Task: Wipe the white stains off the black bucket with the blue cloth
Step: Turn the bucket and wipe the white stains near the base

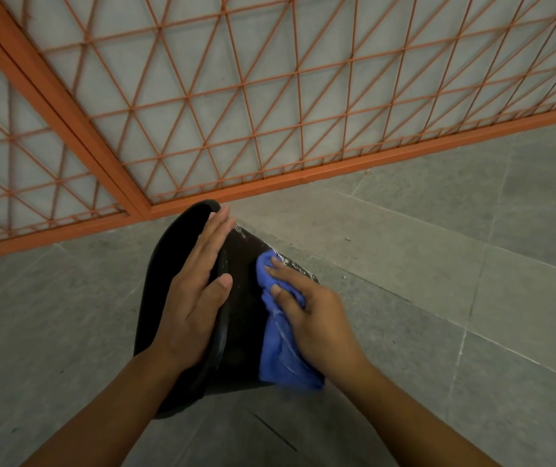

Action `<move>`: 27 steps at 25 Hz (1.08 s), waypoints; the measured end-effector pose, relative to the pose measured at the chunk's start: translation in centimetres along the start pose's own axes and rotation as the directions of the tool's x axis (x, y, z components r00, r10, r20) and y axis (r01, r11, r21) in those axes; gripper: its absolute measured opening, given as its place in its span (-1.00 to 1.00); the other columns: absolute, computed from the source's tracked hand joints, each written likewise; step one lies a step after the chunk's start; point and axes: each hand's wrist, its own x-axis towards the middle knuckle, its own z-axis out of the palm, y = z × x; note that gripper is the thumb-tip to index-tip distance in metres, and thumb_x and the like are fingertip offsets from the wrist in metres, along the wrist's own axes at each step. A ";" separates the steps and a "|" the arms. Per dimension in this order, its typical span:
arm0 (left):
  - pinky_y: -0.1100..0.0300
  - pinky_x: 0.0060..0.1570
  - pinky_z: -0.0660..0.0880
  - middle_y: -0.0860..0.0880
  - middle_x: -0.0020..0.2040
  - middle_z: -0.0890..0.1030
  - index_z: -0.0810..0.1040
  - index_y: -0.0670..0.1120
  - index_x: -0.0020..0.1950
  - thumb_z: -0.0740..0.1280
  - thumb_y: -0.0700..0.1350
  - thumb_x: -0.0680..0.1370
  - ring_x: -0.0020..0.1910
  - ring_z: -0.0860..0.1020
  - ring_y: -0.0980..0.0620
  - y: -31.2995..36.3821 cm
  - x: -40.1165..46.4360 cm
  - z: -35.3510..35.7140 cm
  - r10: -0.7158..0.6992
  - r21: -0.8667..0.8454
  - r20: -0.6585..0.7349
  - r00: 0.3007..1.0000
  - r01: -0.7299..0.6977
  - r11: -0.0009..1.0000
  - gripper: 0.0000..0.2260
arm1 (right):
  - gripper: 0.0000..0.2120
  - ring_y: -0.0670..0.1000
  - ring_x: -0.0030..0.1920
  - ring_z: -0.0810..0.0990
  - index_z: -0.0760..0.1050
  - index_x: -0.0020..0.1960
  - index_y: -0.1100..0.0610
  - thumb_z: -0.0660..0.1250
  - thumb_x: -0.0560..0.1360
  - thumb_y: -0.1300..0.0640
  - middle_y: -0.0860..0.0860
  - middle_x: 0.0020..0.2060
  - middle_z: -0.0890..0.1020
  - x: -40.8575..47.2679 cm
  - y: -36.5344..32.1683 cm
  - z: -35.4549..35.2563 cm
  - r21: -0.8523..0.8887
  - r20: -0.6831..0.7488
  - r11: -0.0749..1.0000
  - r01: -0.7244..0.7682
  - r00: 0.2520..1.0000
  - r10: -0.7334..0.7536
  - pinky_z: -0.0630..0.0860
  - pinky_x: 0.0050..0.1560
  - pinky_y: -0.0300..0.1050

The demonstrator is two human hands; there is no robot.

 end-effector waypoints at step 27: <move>0.23 0.49 0.06 -0.01 0.57 0.15 0.19 -0.13 0.51 0.09 0.28 0.57 0.56 0.10 0.05 -0.5 0.0 -0.3 0.016 -0.006 -0.007 1.000 -0.016 1.000 -0.35 | -0.69 -0.33 0.27 0.26 0.45 0.25 0.08 0.24 0.52 0.14 -0.13 0.26 0.44 0.4 -0.9 1.3 -0.016 0.028 0.995 0.102 0.994 -0.101 0.17 0.30 -0.50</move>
